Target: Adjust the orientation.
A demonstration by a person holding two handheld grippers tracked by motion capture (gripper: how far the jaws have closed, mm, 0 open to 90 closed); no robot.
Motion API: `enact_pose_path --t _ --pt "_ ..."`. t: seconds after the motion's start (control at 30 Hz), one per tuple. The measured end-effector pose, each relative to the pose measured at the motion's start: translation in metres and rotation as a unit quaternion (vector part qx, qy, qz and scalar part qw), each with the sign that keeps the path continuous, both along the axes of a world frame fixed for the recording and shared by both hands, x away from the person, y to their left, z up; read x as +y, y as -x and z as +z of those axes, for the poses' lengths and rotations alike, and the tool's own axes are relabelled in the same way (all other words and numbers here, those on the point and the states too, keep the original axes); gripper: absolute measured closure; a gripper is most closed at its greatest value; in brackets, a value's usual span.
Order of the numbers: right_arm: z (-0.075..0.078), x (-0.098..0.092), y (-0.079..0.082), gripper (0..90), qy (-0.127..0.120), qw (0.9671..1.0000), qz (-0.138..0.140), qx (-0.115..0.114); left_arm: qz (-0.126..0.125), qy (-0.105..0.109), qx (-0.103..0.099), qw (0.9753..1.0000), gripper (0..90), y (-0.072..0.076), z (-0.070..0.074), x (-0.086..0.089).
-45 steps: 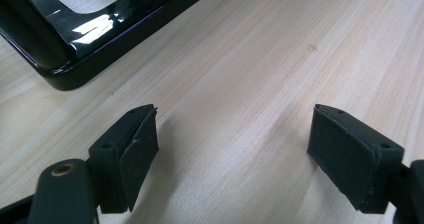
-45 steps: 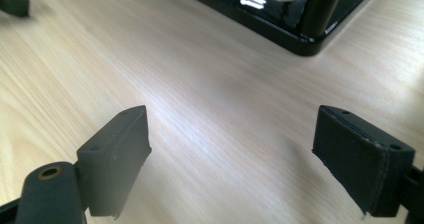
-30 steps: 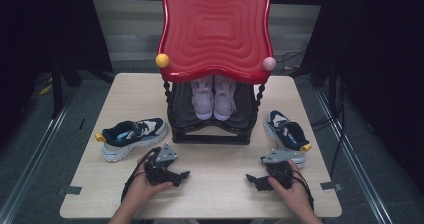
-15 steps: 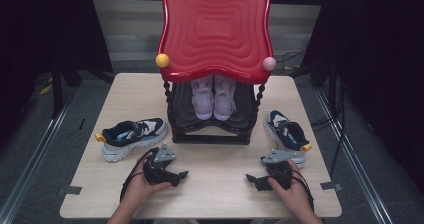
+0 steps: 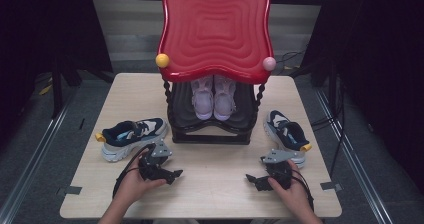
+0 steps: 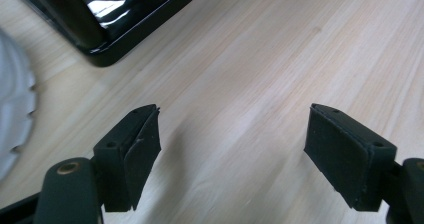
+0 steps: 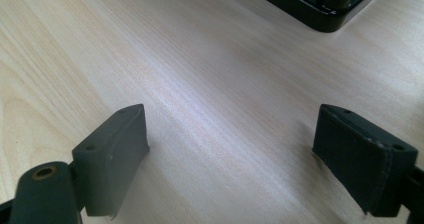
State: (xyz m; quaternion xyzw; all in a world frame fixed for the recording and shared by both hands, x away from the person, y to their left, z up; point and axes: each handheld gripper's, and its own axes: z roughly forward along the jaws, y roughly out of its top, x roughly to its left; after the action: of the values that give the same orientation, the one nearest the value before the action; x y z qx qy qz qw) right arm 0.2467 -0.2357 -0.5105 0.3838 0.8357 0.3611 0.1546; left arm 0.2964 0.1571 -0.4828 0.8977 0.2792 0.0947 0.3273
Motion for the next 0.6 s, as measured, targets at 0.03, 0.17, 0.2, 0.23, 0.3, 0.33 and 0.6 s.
enact_pose_path --t 0.03,0.17,0.2,0.23,0.3,0.33,0.6 --pt "0.0 0.0 0.0 13.4 0.0 1.0 0.0 0.0 0.0 0.0 0.0 1.0 22.0 0.0 0.0 0.0" --pt "0.0 0.0 0.0 13.4 0.0 1.0 0.0 0.0 0.001 -0.024 0.02 0.9995 22.5 -0.003 0.004 0.007" --pt "0.0 0.0 0.0 13.5 0.0 1.0 0.0 0.0 0.002 -0.03 0.024 0.9992 22.6 -0.003 0.005 0.008" --pt "0.0 0.0 0.0 13.4 0.0 1.0 0.0 0.0 0.002 -0.03 0.024 0.9992 22.7 -0.003 0.005 0.008" --pt "0.0 0.0 0.0 13.4 0.0 1.0 0.0 0.0 0.001 -0.034 0.038 0.9987 23.0 -0.005 0.007 0.011" --pt "0.0 0.0 0.0 13.4 0.0 1.0 0.0 0.0 -0.001 -0.039 0.04 0.9984 24.0 -0.006 0.009 0.012" --pt "0.0 0.0 0.0 13.4 0.0 1.0 0.0 0.0 -0.005 -0.058 0.062 0.9964 26.7 -0.013 0.019 0.017"
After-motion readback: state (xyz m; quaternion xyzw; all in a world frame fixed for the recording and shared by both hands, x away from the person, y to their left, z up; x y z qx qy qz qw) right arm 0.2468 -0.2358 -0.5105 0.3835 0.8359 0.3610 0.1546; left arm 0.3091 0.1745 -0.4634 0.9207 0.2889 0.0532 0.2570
